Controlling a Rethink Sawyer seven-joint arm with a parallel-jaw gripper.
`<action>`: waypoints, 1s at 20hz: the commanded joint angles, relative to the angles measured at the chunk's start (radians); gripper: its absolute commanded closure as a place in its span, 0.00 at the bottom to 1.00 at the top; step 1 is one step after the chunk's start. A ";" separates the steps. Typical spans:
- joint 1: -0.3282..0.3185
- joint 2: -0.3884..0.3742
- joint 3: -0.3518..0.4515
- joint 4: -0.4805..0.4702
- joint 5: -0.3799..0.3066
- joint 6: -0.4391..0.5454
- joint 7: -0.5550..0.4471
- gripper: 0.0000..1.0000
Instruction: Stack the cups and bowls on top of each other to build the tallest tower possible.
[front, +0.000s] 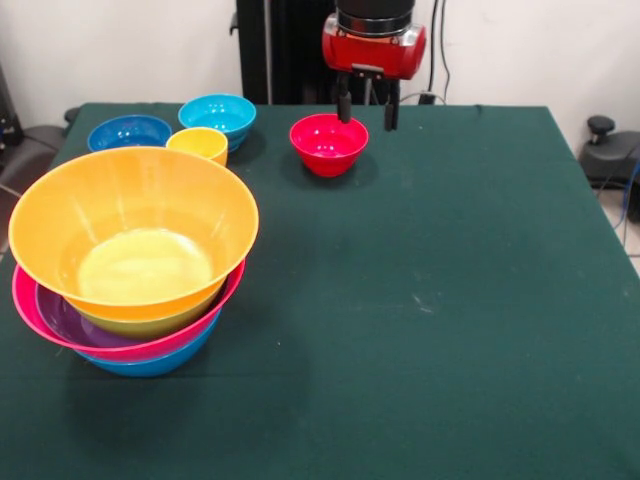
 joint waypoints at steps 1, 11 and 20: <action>-0.010 0.083 0.054 0.033 0.001 -0.089 0.098 0.00; -0.033 0.212 0.044 -0.068 -0.039 -0.135 0.049 0.00; -0.048 0.273 0.053 -0.087 -0.051 -0.194 0.038 0.00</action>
